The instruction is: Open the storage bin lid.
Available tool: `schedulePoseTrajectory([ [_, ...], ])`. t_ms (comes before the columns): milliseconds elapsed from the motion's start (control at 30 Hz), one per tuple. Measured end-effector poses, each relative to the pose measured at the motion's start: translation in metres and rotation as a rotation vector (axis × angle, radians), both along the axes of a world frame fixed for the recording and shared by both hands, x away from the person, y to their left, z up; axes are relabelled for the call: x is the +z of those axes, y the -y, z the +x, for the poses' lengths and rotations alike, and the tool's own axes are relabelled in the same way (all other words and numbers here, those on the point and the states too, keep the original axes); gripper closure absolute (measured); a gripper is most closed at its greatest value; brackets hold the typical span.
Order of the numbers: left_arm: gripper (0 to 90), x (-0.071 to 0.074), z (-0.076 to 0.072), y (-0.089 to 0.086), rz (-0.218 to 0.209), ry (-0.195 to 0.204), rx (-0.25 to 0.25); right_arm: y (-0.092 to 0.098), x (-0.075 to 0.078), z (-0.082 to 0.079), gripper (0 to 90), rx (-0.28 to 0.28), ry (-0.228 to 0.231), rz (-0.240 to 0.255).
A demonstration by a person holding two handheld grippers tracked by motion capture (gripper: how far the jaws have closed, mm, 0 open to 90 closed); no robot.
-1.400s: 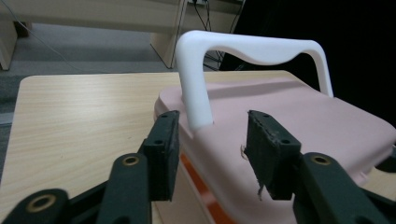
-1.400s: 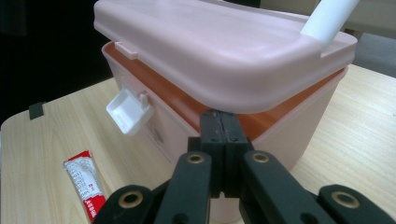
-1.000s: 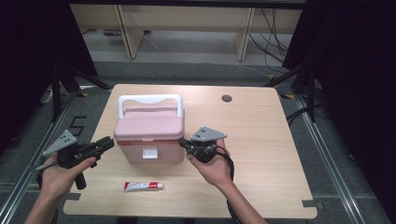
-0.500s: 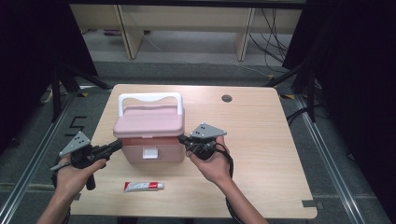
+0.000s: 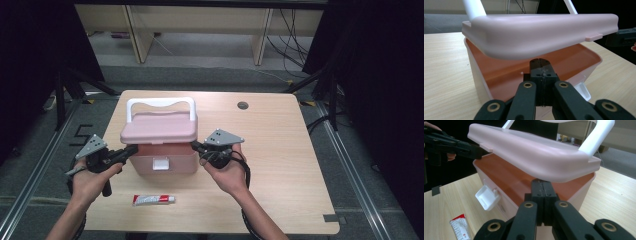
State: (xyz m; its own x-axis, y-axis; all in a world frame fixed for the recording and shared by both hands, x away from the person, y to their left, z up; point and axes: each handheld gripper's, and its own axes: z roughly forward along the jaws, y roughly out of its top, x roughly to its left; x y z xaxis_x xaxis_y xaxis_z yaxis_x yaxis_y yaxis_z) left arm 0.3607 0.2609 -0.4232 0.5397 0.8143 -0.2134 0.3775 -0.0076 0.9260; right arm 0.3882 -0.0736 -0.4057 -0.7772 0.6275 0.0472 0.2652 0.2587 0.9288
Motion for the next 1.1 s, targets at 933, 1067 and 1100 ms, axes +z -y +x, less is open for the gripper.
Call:
schedulePoseTrajectory([
  [933,89.9,0.015,0.006,0.002,-0.007,0.052,0.012,-0.009,-0.015,-0.006,90.0,0.018,-0.015,-0.025],
  [1067,89.9,0.018,0.006,0.002,-0.001,0.054,0.014,-0.016,-0.016,-0.011,90.0,0.026,-0.04,-0.025],
  [1100,89.9,0.018,0.006,0.002,0.0,0.056,0.013,-0.018,-0.017,-0.011,90.0,0.035,-0.04,-0.026],
])
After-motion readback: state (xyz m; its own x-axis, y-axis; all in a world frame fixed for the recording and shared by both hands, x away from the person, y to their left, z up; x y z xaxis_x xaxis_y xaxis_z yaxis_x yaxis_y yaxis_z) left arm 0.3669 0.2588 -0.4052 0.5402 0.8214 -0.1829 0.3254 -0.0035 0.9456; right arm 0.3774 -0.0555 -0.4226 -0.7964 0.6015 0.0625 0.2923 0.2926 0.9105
